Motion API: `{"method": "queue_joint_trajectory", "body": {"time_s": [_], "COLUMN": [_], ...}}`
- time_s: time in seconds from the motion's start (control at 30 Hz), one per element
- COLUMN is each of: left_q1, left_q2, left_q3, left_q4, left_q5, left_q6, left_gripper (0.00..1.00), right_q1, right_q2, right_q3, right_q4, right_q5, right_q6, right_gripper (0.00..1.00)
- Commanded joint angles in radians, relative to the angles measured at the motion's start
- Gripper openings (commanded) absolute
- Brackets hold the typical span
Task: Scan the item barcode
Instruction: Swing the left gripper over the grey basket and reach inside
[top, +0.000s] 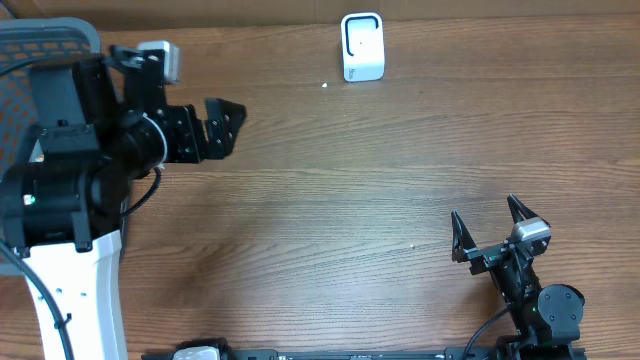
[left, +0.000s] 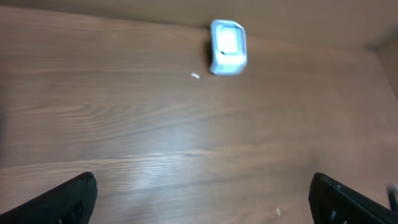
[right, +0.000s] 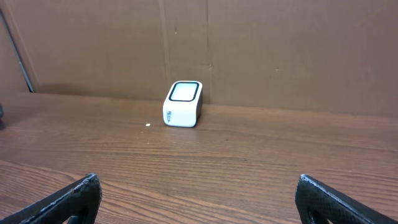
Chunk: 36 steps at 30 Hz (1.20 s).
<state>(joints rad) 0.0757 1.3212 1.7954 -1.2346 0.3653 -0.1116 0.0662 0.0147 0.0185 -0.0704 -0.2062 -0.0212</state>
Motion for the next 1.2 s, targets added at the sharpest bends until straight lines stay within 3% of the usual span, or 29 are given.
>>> {"method": "queue_joint_trajectory", "body": {"time_s": [0.0,0.23,0.6,1.17], "left_q1": [0.048,0.225,0.550,0.597], "left_q2": [-0.012,-0.012,0.085,0.460], "left_q3": [0.104,0.184,0.184,0.184], "left_q4": [-0.023,-0.078,-0.093,-0.123], "left_q5": [-0.225,-0.504,-0.518,-0.503], "left_q6": [-0.193,-0.320,-0.308,-0.179], "left_gripper": [1.00,1.00,1.00,1.00], "right_q1": [0.006,0.006,0.006,0.005], "right_q2": [-0.012,-0.012,-0.012,-0.012], "right_q3": [-0.010,-0.010,-0.010,-0.010], "right_q4": [0.005,0.005,0.005,0.005], "right_q5": [-0.005,-0.005,-0.005,-0.005], "right_q6": [0.006,0.006,0.006,0.006], "right_gripper": [1.00,1.00,1.00,1.00]}}
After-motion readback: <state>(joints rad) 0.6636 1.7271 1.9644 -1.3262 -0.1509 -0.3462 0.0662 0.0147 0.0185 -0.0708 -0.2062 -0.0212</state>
